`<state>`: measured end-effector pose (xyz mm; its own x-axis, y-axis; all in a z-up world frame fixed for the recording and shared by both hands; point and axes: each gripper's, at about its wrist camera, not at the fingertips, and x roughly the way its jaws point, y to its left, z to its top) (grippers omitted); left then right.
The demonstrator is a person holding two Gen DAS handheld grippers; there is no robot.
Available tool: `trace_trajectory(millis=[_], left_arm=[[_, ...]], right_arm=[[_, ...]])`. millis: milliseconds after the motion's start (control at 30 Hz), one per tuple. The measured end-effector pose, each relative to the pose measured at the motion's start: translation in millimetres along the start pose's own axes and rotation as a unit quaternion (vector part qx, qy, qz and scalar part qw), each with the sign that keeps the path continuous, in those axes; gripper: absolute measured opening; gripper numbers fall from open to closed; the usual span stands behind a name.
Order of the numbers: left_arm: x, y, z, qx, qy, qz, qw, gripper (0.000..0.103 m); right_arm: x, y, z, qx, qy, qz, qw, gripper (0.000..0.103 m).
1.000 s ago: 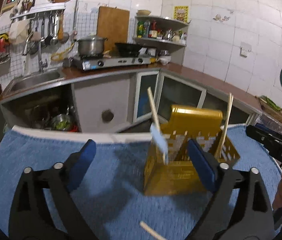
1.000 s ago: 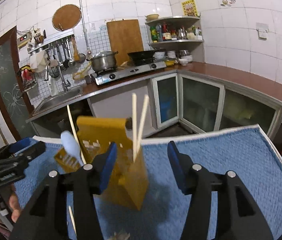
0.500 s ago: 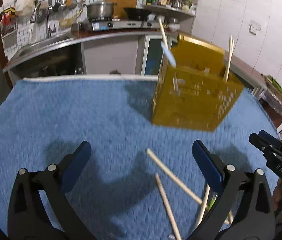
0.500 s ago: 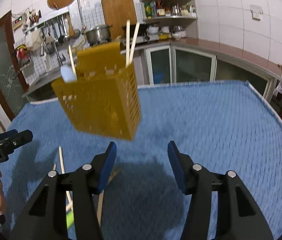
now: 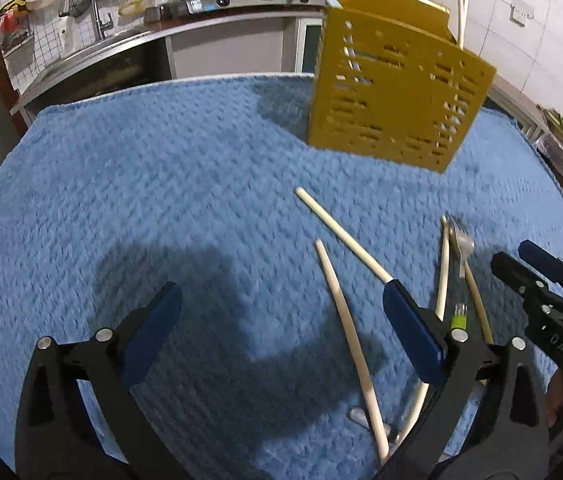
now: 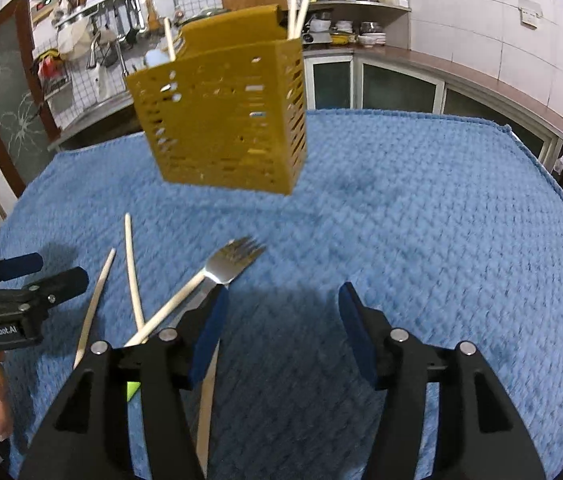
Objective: Organize utensils
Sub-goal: 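Move both open tools down toward the chopsticks left on the towel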
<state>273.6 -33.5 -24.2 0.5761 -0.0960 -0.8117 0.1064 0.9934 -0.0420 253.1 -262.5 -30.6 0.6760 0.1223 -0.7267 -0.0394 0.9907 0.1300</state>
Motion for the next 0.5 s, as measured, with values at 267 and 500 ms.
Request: trace_trajectory(millis=[267,500], left_arm=[[6.7,-15.9,-3.6,0.012,0.032,-0.017,0.9993,0.047],[16.8,-24.0,-1.0,0.016,0.051,-0.010,0.9985,0.032]], right_arm=[[4.4,20.0,0.9,-0.025,0.018,0.004,1.000,0.050],[19.9,31.1,2.5,-0.039,0.041,0.009,0.998,0.022]])
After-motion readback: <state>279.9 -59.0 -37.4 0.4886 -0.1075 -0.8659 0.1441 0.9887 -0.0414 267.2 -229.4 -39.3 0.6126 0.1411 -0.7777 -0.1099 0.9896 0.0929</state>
